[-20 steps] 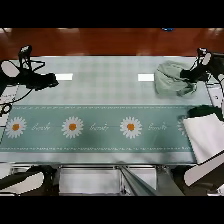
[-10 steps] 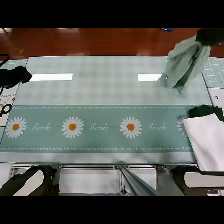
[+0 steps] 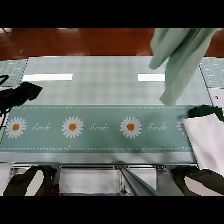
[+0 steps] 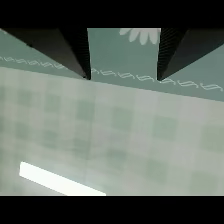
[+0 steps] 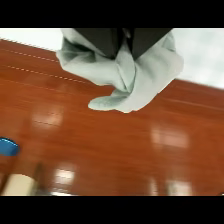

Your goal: Fold the shirts.

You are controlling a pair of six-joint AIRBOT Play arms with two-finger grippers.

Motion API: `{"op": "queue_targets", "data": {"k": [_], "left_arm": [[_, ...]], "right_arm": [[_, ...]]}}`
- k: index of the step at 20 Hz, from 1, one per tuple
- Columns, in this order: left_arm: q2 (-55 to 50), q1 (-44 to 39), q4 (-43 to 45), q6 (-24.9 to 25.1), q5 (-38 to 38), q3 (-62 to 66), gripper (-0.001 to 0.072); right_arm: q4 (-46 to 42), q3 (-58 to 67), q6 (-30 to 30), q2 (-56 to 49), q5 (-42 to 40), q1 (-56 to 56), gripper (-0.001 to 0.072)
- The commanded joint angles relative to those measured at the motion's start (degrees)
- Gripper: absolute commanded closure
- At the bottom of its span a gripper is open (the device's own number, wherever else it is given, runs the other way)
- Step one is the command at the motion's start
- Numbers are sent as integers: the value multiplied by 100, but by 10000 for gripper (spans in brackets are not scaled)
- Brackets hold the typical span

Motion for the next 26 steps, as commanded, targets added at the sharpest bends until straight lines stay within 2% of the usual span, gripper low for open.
{"op": "queue_targets", "data": {"k": [1, 6, 9, 11, 14, 15, 16, 19, 21, 22, 24, 26], "left_arm": [[219, 7, -562, 332, -256, -295, 201], [214, 9, -562, 334, -348, -295, 201], [208, 7, -560, 334, -415, -295, 201], [208, 7, -562, 332, -433, -295, 201], [170, 7, -564, 332, -455, -297, 201], [96, 2, -610, 334, -601, -295, 200], [-26, -4, -636, 369, -774, -295, 201], [-529, 83, -627, 658, -951, -186, 201], [-911, 382, -636, 649, -1016, -55, 201], [-1128, 520, -702, 621, -1021, -70, 201], [-1775, 649, -1158, 758, -1327, -214, 201], [-2452, 577, -1364, 1185, -1598, -313, 201]], "right_arm": [[-13, 55, 229, 37, 479, 1268, 682], [-15, -754, 979, -560, 278, 2946, 682], [212, -1561, 1375, -1329, -592, 3233, 682], [929, -1733, 1493, -2048, -901, 3226, 682], [2120, -1731, 1150, -2859, -1338, 3198, 680], [2271, -1731, 1150, -2962, -1355, 3091, 539], [2306, -1722, 1128, -2951, -1215, 2905, 297], [1805, -1624, 844, -2393, 339, 1797, 304], [544, -1773, 918, -1652, 1449, 782, 304], [136, -2111, 1010, -1246, 1611, 304, 304], [365, -3458, 1106, -284, 1228, -697, 305], [1405, -5289, 898, 704, 306, -1493, 305]]}}
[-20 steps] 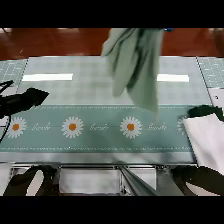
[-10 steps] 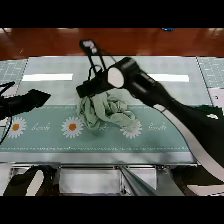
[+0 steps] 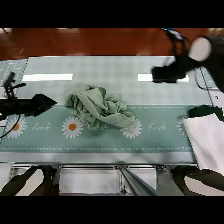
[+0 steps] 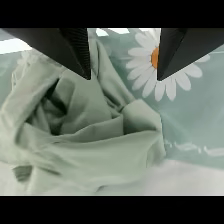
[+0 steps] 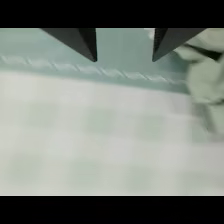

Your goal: Fold the shirts.

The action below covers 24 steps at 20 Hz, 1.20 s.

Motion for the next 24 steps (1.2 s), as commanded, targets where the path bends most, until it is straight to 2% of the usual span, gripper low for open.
{"op": "queue_targets", "data": {"k": [1, 3, 5, 9, 12, 15, 16, 17, 20, 22, 24], "left_arm": [[-1113, 7, -400, 459, -452, -85, 201], [-1655, -129, -693, 656, -306, -76, 201], [-2081, -317, -1113, 820, 0, -68, 201], [-2518, -741, -1217, 813, 743, -63, 201], [-2551, -981, -1215, 533, 1349, -63, 204], [-2640, -1121, -1211, 208, 1829, 59, 219], [-2702, -1145, -1209, 175, 1792, 162, 394], [-2736, -1145, -1215, 404, 1602, 269, 686], [-2719, -1038, -1123, 927, 728, 682, 691], [-2651, -898, -802, 925, 424, 898, 690], [-2592, -737, -710, 927, 247, 973, 691]], "right_arm": [[1165, -2653, -345, 1620, -848, -1458, 305], [2127, -3921, -863, 2236, -1158, -1786, 305], [2579, -4715, -1126, 2614, -1248, -1821, 306], [2651, -5075, -1123, 2736, -1200, -1596, 306], [2660, -5084, -1097, 2734, -1244, -1217, 306], [2671, -5320, -702, 2629, -1808, -601, 305], [2699, -5337, -673, 2524, -1845, -385, 306], [2771, -5337, -675, 2426, -1860, -221, 306], [3029, -5337, -721, 2155, -2020, 31, 306], [3467, -5337, -938, 1886, -2131, 146, 306], [4293, -5324, -1408, 1545, -2538, 354, 306]]}}
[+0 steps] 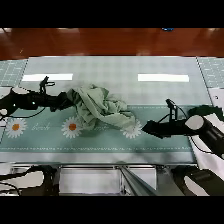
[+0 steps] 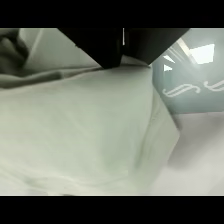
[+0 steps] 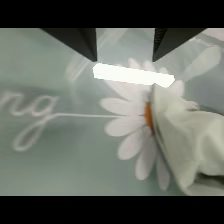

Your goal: Fold the shirts.

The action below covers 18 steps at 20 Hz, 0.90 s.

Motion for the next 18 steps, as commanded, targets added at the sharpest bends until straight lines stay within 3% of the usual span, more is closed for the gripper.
{"op": "queue_targets", "data": {"k": [1, 5, 10, 15, 18], "left_arm": [[66, 238, 229, 116, -514, 201, 690], [68, 304, 247, 286, -817, 201, 690], [70, 304, 245, 304, -981, 203, 690], [72, 304, 247, 256, -1054, 201, 690], [72, 304, 247, 256, -1080, 201, 690]], "right_arm": [[1322, 11, -671, -557, -660, 365, 306], [2302, 437, -1357, -1534, -848, 699, 306], [2299, 1204, -1392, -2439, -793, 872, 306], [2170, 1567, -1353, -2544, -754, 866, 317], [1705, 1746, -1327, -2542, -155, 662, 317]]}}
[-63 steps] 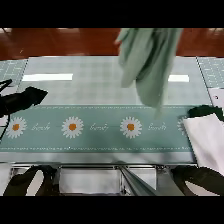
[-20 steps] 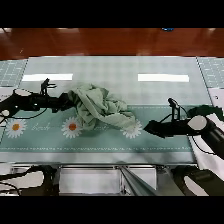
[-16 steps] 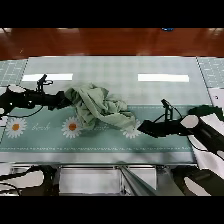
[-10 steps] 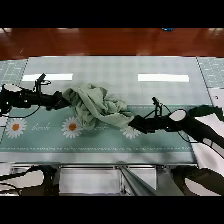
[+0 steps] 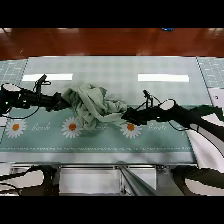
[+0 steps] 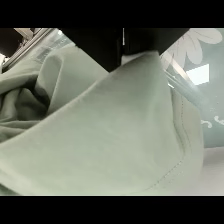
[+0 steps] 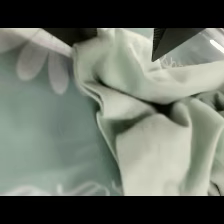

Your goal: Fold the shirts.

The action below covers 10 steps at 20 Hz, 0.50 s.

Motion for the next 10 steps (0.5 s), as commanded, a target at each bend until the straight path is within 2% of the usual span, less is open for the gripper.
{"op": "queue_targets", "data": {"k": [1, 5, 10], "left_arm": [[4, 4, 4, -11, -70, 2, 690], [2, 4, 4, -9, -66, 2, 690], [7, -13, 2, -13, -87, 2, 690]], "right_arm": [[-472, 236, 37, -39, 780, -299, 317], [-874, 249, 81, -7, 1165, -839, 317], [-675, 328, 81, -210, 675, -577, 317]]}}
